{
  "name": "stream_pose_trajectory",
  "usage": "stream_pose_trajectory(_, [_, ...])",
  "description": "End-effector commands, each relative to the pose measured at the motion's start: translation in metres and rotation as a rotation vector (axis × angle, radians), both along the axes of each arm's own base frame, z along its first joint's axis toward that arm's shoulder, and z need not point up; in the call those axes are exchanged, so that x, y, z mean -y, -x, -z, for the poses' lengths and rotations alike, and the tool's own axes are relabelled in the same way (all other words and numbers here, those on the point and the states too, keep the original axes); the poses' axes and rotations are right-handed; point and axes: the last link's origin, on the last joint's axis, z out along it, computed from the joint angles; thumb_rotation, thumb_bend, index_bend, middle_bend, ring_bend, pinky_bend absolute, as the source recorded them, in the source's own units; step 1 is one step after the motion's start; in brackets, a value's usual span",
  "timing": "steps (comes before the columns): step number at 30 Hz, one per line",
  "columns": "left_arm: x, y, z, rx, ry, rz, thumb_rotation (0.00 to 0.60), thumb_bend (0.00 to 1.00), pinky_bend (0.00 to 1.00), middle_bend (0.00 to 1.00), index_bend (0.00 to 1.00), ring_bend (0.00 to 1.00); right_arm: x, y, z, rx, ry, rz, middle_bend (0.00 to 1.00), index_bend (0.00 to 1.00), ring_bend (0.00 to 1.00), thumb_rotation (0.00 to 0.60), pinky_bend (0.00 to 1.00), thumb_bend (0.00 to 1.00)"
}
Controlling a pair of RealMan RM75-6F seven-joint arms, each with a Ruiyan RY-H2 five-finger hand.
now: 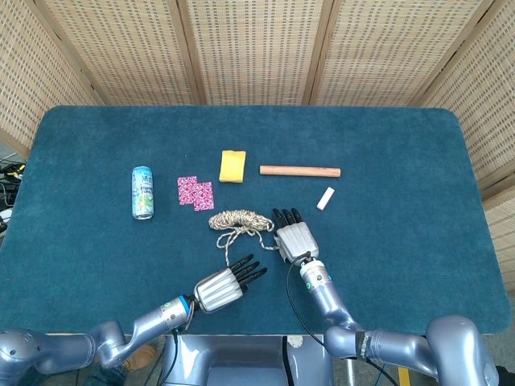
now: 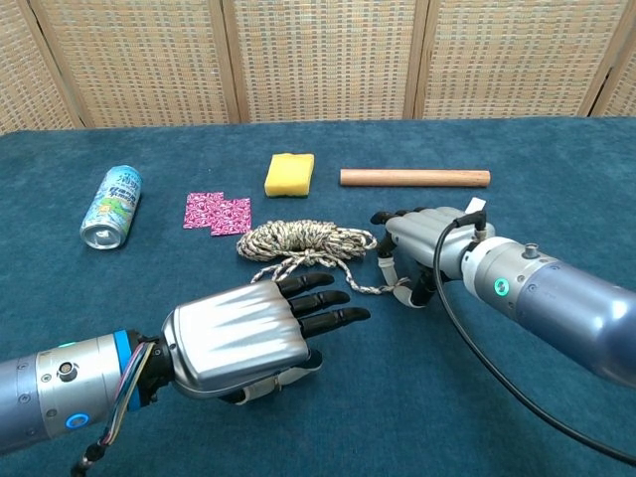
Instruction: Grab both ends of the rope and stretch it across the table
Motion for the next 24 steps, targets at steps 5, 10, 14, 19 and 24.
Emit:
stream_pose_trajectory(5, [-0.002,0.002,-0.003,0.0,-0.007,-0.007,0.6,0.41,0.0,0.0,0.63,0.0,0.0,0.0,0.0,-0.003,0.002,0.001,0.0,0.64,0.0,0.6,0.0,0.47])
stream_pose_trajectory(10, [-0.006,0.005,-0.009,0.015,-0.012,-0.034,0.6,0.47,0.0,0.0,0.64,0.0,0.001,0.0,-0.002,-0.002,0.008,0.0,0.0,0.64,0.0,0.6,0.0,0.47])
stream_pose_trajectory(14, [-0.019,0.018,-0.028,0.039,-0.053,-0.086,0.6,0.49,0.0,0.0,0.65,0.0,0.002,0.001,-0.006,-0.011,0.023,-0.011,0.0,0.64,0.0,0.6,0.0,0.47])
stream_pose_trajectory(19, [-0.03,0.04,-0.056,0.043,-0.095,-0.122,0.6,0.49,0.0,0.0,0.65,0.0,0.002,0.0,-0.01,-0.031,0.044,-0.042,0.0,0.65,0.0,0.6,0.0,0.48])
stream_pose_trajectory(24, [-0.044,0.065,-0.081,0.002,-0.166,-0.142,0.6,0.49,0.0,0.0,0.65,0.0,0.005,0.002,-0.015,-0.074,0.084,-0.09,0.0,0.66,0.0,0.6,0.0,0.49])
